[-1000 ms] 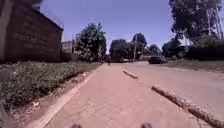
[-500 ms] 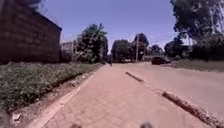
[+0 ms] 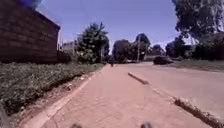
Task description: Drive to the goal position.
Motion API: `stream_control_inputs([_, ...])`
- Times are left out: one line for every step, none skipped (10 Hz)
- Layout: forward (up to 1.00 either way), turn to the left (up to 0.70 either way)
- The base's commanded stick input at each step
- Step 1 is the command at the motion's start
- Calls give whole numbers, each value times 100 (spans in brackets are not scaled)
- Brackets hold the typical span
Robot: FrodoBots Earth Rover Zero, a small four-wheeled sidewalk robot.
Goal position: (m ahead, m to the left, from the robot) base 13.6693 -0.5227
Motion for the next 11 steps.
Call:
stream_control_inputs([70,0])
stream_control_inputs([70,0])
stream_control_inputs([70,0])
stream_control_inputs([70,0])
stream_control_inputs([70,0])
stream_control_inputs([70,0])
stream_control_inputs([70,0])
stream_control_inputs([70,0])
stream_control_inputs([70,0])
stream_control_inputs([70,0])
stream_control_inputs([70,0])
